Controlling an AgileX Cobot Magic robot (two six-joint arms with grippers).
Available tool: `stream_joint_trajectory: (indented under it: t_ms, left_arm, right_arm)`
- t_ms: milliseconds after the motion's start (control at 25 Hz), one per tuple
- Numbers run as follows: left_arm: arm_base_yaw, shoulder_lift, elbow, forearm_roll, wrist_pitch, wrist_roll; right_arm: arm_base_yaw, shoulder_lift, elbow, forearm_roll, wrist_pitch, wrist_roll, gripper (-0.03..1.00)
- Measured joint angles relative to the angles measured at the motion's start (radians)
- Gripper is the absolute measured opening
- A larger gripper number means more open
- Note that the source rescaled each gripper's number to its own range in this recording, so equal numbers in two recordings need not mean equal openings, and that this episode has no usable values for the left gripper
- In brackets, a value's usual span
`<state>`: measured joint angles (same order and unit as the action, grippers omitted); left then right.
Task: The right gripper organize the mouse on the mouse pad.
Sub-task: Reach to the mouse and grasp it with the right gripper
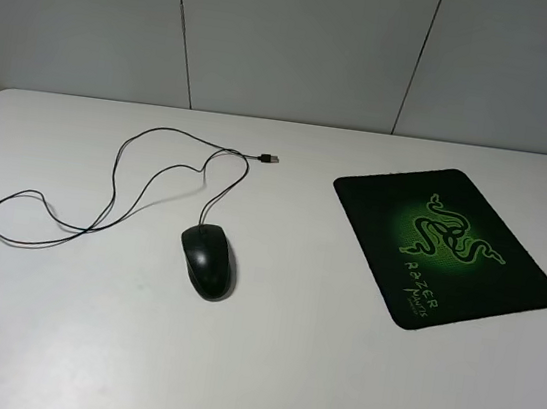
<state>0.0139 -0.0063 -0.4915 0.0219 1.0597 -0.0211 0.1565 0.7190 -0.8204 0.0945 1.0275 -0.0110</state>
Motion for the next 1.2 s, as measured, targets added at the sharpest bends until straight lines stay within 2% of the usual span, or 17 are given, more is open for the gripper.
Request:
stream_joint_trajectory:
  t_ms: [120, 280, 720, 880, 1040, 1200]
  left_arm:
    - [0.0, 0.0, 0.0, 0.0, 0.0, 0.0]
    - [0.0, 0.0, 0.0, 0.0, 0.0, 0.0]
    - [0.0, 0.0, 0.0, 0.0, 0.0, 0.0]
    - [0.0, 0.0, 0.0, 0.0, 0.0, 0.0]
    - [0.0, 0.0, 0.0, 0.0, 0.0, 0.0]
    - [0.0, 0.0, 0.0, 0.0, 0.0, 0.0]
  right_arm:
    - [0.064, 0.114, -0.04, 0.0, -0.007, 0.003, 1.0]
    - [0.164, 0.243, -0.085, -0.007, -0.063, 0.028, 1.0]
    - [0.484, 0.577, -0.215, -0.106, -0.199, 0.194, 1.0]
    - [0.581, 0.689, -0.277, -0.125, -0.213, 0.251, 1.0]
    - [0.671, 0.79, -0.343, -0.188, -0.214, 0.325, 1.0]
    - [0.723, 0.866, -0.405, -0.221, -0.217, 0.375, 1.0]
